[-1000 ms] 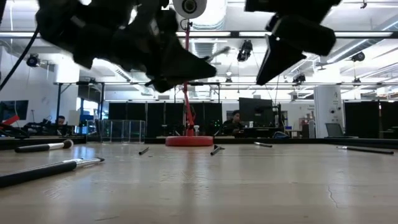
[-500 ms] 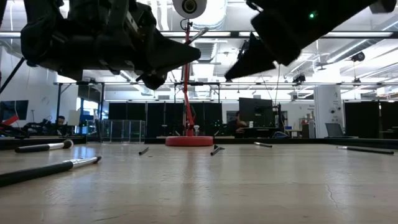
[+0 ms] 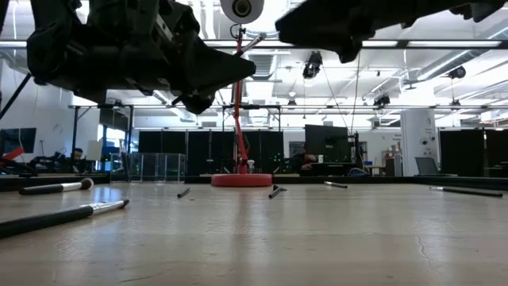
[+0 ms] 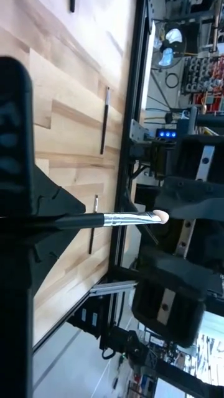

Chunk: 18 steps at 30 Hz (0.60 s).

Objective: Pick & Place Makeup Supplies
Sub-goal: Put the makeup brush into the transparent organizer

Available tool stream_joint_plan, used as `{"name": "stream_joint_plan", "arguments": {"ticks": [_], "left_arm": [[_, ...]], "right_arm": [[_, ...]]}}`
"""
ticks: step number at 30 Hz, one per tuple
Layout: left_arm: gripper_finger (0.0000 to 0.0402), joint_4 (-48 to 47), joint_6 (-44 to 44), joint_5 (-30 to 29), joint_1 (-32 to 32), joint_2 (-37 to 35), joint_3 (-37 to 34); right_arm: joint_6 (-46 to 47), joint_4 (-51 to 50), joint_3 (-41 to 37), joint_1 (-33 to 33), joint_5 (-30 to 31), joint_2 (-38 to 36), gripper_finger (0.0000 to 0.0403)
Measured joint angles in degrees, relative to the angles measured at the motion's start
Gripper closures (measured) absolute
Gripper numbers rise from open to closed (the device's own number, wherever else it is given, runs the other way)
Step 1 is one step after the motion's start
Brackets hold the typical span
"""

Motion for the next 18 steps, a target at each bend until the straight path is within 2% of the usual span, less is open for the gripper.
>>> {"name": "stream_joint_plan", "arguments": {"ticks": [9, 14, 18], "left_arm": [[0.04, -0.07, -0.04, 1.61, -0.13, 0.0, 0.21], [0.04, -1.56, -0.07, 1.69, -0.13, 0.0, 1.15], [0.04, -2.79, -0.07, 1.72, -0.13, 0.0, 1.84]], "right_arm": [[-0.42, 0.75, 0.17, -1.86, -0.52, 0.24, 0.0249], [-1.35, 1.14, 0.79, -3.26, -7.87, 0.24, 0.0259], [-2.73, 1.78, 1.03, -3.3, -9.06, 0.24, 0.0272]]}}
